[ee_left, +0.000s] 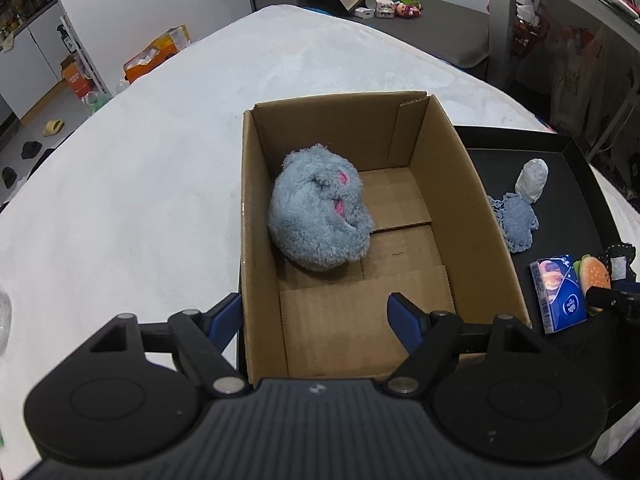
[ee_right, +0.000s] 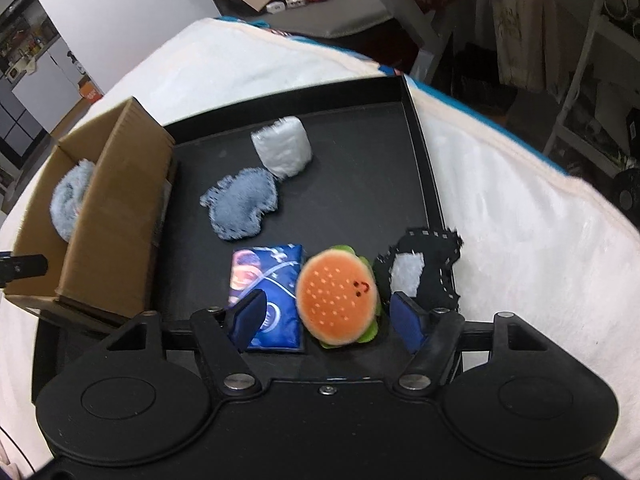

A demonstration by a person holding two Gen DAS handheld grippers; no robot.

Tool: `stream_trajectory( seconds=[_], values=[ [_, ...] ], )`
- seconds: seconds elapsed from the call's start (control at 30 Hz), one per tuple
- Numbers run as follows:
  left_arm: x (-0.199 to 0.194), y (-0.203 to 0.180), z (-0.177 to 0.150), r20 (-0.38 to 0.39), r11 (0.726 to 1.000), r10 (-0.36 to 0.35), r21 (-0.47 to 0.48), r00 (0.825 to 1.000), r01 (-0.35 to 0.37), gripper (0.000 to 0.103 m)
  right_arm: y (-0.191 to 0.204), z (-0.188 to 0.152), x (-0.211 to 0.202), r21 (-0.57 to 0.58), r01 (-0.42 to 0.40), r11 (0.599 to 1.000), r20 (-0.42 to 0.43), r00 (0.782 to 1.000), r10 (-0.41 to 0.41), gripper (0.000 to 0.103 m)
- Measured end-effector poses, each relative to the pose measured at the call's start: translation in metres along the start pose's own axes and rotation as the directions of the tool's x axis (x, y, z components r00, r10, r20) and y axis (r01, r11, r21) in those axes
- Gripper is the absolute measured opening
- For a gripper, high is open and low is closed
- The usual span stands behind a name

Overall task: Organize soft objects
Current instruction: 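Grasp the hamburger plush with the right gripper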

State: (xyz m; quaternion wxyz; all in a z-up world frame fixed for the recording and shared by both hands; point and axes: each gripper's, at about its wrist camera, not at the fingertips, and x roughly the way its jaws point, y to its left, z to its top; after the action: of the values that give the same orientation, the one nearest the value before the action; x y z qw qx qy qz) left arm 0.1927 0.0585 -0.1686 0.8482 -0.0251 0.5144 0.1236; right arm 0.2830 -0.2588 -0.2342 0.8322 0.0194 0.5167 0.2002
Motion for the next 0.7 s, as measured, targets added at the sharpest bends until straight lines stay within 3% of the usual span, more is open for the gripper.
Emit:
stream_trajectory(
  seconds=[0.13, 0.33, 0.7],
  values=[
    [0.002, -0.001, 0.000, -0.009, 1.000, 0.015, 0.005, 1.000, -0.015, 0.078, -0.005, -0.004, 0.010, 0.007, -0.015, 1.000, -0.021, 1.000, 0.015, 0.067],
    [0.004, -0.001, -0.002, -0.022, 1.000, 0.015, 0.008, 1.000, -0.015, 0.078, -0.014, -0.003, 0.016, 0.034, -0.047, 0.998, -0.015, 0.999, 0.048, 0.034],
    [-0.001, 0.005, -0.004, 0.005, 1.000, 0.027, -0.005, 1.000, -0.027, 0.077, -0.001, 0.008, -0.007, -0.004, -0.055, 0.998, 0.039, 0.998, 0.055, 0.031]
  ],
)
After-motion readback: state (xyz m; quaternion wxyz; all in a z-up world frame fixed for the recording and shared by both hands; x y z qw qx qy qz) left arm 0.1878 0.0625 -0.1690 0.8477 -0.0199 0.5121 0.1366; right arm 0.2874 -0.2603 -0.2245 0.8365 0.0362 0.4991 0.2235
